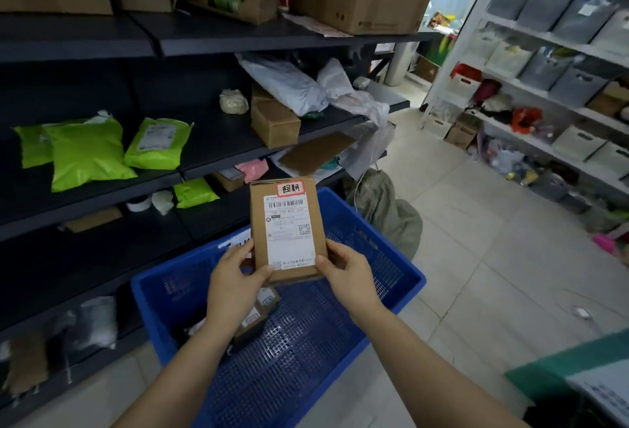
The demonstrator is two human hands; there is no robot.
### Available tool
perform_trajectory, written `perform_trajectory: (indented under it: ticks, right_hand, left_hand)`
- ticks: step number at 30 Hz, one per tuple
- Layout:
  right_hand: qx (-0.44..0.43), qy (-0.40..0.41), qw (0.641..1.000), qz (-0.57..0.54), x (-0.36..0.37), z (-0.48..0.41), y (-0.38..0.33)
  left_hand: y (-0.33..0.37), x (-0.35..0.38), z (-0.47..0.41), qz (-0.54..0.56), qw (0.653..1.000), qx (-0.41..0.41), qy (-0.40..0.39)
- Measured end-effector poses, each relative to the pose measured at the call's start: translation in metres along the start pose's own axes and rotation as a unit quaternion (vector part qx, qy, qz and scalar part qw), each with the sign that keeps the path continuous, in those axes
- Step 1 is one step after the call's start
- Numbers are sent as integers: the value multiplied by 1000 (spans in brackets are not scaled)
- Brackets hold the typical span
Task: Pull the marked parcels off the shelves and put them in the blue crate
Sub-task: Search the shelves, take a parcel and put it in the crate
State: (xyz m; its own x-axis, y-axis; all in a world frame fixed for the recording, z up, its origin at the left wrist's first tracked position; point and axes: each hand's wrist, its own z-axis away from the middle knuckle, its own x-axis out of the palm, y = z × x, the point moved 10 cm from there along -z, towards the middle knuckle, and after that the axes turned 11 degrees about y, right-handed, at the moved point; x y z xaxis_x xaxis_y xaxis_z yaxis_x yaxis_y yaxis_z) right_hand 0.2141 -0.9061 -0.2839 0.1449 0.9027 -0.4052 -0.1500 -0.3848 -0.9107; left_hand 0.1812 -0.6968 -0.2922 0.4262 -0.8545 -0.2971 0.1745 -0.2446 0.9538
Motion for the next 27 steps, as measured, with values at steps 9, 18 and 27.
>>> perform_trajectory:
  ticks: [9,18,27]
  right_hand:
    - [13,-89,996,27,-35,-76,62]
    - [40,-153,986,58,-19,-157,112]
    - [71,-198,973,98,15,-239,179]
  left_hand:
    - [-18,92,15,-13,996,-59,62]
    - [-57,160,-29,-38,989,-116,83]
    - [-109,228,-77,-52,977,-190,87]
